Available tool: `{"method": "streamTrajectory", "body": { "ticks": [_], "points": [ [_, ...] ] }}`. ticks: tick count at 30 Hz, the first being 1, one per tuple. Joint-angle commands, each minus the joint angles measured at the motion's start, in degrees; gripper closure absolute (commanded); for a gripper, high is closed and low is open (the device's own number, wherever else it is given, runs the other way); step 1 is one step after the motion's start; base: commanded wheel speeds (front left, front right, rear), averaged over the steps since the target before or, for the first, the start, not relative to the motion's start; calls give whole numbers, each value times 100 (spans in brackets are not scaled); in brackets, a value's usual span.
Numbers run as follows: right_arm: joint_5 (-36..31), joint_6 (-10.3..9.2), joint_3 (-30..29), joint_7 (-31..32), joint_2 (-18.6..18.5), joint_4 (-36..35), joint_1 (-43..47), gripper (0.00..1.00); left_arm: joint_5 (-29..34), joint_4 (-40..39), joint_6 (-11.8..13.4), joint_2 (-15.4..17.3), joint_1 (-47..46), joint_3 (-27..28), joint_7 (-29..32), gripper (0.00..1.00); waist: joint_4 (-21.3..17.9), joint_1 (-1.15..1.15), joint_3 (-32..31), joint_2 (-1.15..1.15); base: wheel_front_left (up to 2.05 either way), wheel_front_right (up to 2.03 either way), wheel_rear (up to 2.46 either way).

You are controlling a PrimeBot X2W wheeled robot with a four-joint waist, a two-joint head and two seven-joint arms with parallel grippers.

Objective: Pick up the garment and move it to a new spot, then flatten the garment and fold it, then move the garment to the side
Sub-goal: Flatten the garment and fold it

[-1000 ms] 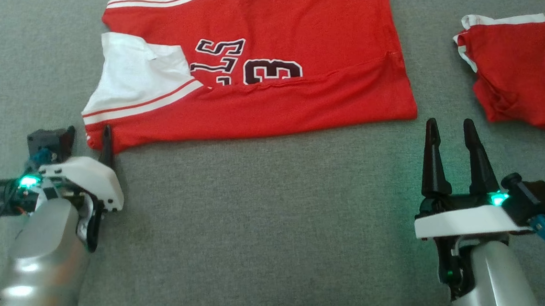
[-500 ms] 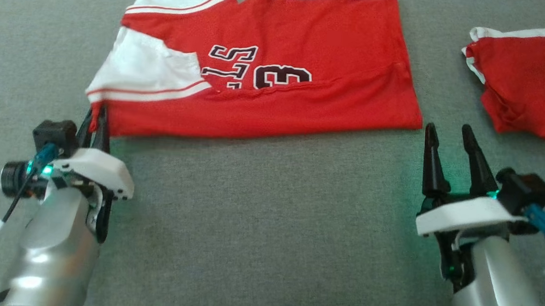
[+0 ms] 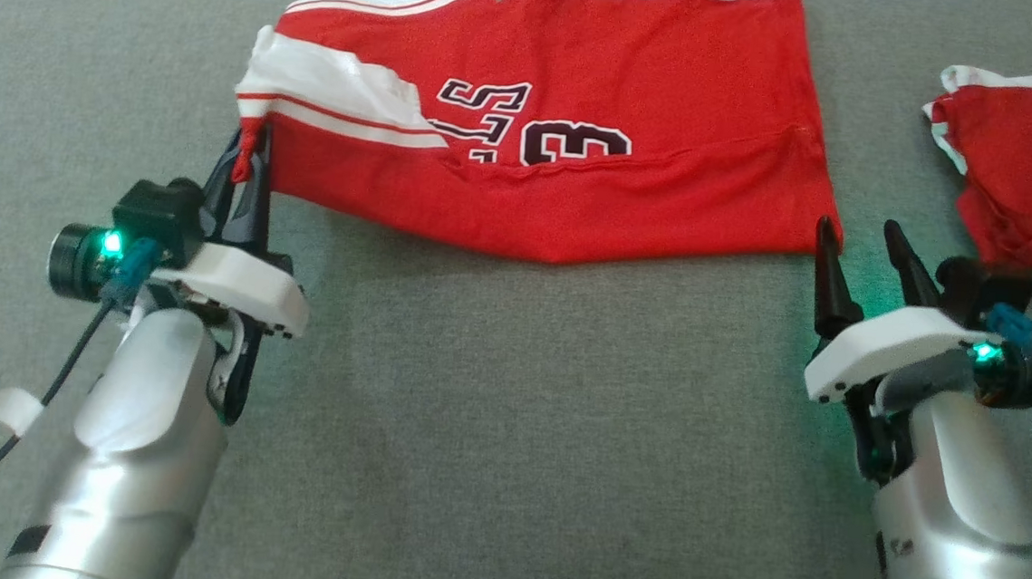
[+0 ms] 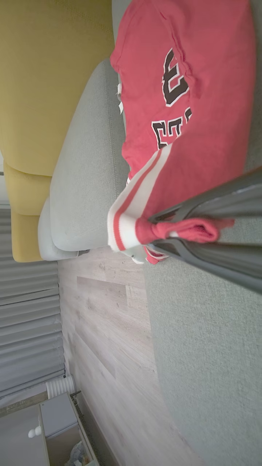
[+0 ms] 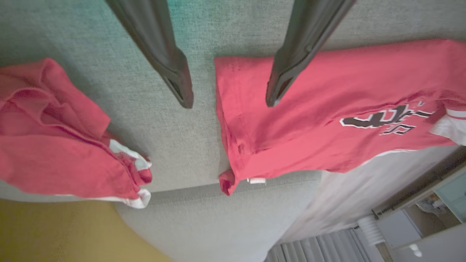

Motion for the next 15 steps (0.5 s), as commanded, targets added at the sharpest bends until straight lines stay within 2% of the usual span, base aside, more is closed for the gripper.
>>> {"method": "streamTrajectory", "body": {
  "ticks": [1, 7, 15],
  "points": [
    [-138, -5, 35, 35, 9, -1, -268, 0, 64, -236, -1, 137, -135, 109, -38, 100, 44, 0, 26, 0, 0, 0, 0],
    [-615, -5, -293, 253, 9, 765, -717, 0, 83, -486, 5, 101, -70, -16, 39, 100, 189, 0, 102, 0, 0, 0, 0],
    [-912, -5, -364, 356, 9, 1594, -1082, 0, 75, -688, 34, 84, 23, -118, 71, 100, 298, 0, 171, 0, 0, 0, 0]
  ]
}}
